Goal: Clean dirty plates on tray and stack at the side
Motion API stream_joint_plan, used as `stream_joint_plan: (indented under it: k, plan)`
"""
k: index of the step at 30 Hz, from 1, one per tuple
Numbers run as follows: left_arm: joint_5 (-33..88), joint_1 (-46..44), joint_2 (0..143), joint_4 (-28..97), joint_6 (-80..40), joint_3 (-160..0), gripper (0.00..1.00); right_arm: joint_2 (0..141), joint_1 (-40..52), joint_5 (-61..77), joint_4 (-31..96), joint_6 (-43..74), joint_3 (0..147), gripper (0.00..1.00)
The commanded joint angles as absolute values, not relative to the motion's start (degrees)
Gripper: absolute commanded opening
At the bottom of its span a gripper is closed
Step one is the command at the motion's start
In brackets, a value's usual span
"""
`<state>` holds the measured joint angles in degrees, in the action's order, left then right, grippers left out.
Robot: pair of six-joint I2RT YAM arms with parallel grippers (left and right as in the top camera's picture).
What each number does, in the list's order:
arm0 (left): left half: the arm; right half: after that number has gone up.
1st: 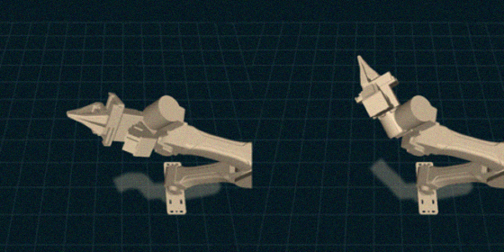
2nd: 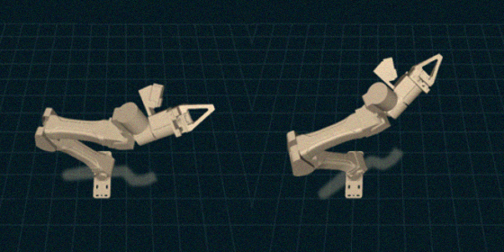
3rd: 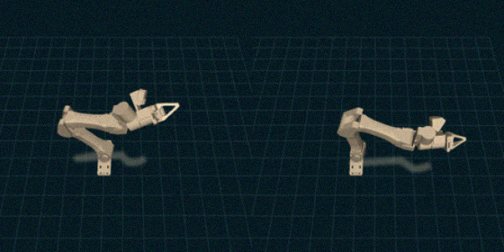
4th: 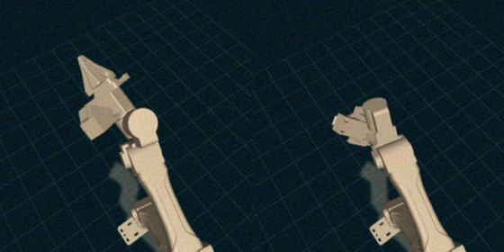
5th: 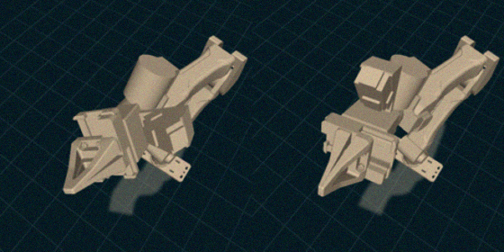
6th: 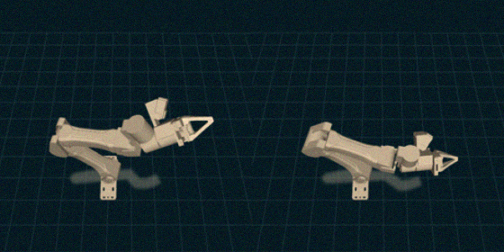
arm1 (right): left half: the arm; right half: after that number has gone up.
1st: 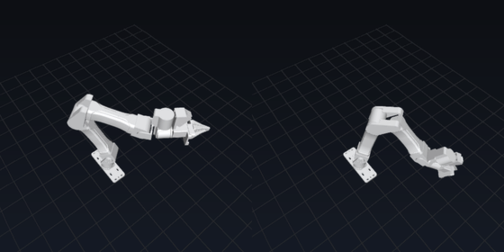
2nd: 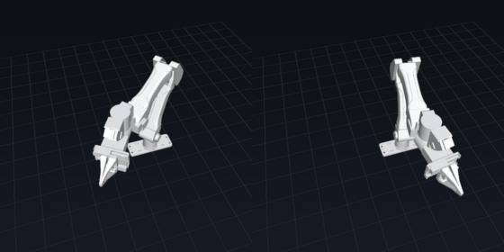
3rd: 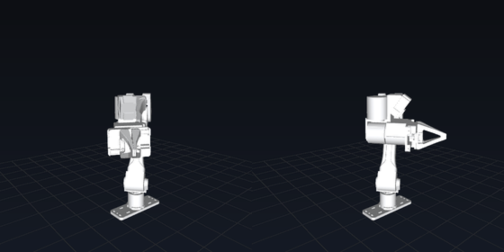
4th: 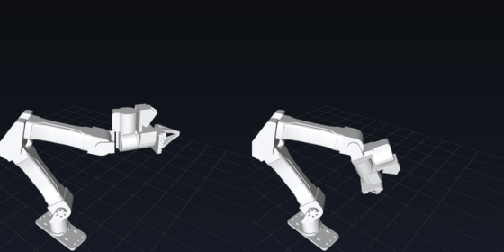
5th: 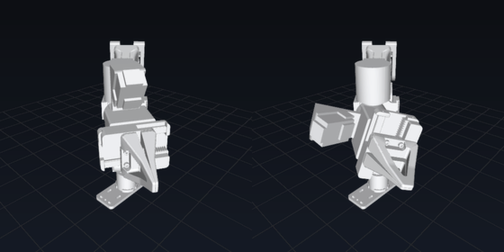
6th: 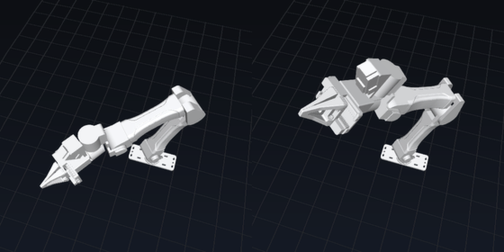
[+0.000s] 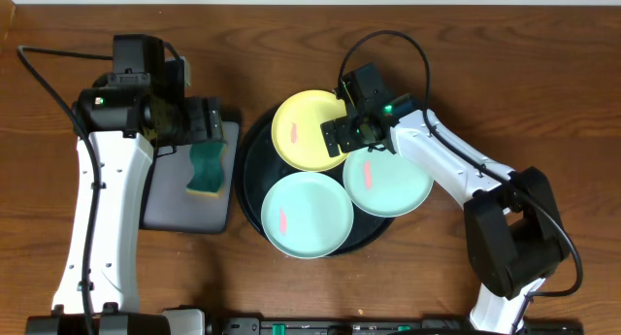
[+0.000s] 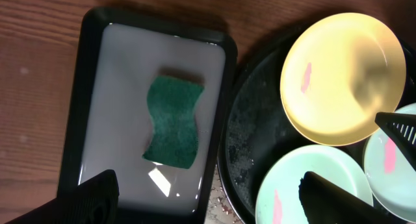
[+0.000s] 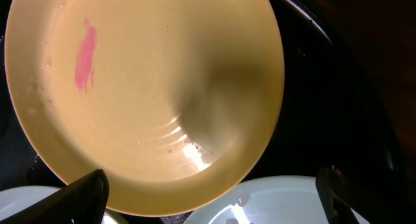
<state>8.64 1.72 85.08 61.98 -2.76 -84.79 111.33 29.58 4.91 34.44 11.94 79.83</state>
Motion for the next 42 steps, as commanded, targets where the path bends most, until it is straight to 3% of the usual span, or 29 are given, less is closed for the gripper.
stream_joint_plan:
  k: [1, 31, 39, 42]
  plan:
    - [8.34, 1.52, 85.41, 62.28, -2.68, -84.31, 0.89, 111.66, 30.06, 4.51, 34.24, 12.16, 80.51, 0.99]
    - [8.34, 1.52, 85.41, 62.28, -2.68, -84.31, 0.89, 111.66, 30.04, 4.64, 36.8, 10.52, 80.51, 0.99]
    - [8.34, 1.52, 85.41, 61.58, -2.68, -84.31, 0.89, 111.68, 30.0, 0.03, 34.87, 9.82, 80.51, 0.58]
    - [8.36, 1.52, 85.41, 58.94, -2.7, -84.31, 0.89, 111.7, 30.17, 0.01, 33.41, 10.33, 80.49, 0.51]
